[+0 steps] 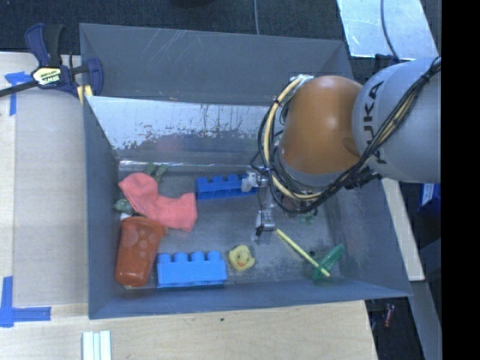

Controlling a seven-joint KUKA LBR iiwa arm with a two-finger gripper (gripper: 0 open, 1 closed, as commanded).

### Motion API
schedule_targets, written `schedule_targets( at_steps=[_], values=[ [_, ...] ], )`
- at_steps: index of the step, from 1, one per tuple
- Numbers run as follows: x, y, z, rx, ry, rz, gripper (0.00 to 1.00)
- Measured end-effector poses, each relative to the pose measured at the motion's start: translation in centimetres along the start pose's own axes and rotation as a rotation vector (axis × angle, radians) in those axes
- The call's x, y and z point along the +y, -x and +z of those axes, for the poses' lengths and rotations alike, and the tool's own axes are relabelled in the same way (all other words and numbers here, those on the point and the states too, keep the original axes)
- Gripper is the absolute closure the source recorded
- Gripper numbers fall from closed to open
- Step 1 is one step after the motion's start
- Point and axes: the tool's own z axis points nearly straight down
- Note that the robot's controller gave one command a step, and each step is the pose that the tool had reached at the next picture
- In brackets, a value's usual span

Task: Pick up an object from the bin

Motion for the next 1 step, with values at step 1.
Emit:
schedule_targets(
  at_steps=[1],
  values=[
    [0.01, 0.26, -0.36, -0.007, 0.000, 0.001, 0.00]
  ],
)
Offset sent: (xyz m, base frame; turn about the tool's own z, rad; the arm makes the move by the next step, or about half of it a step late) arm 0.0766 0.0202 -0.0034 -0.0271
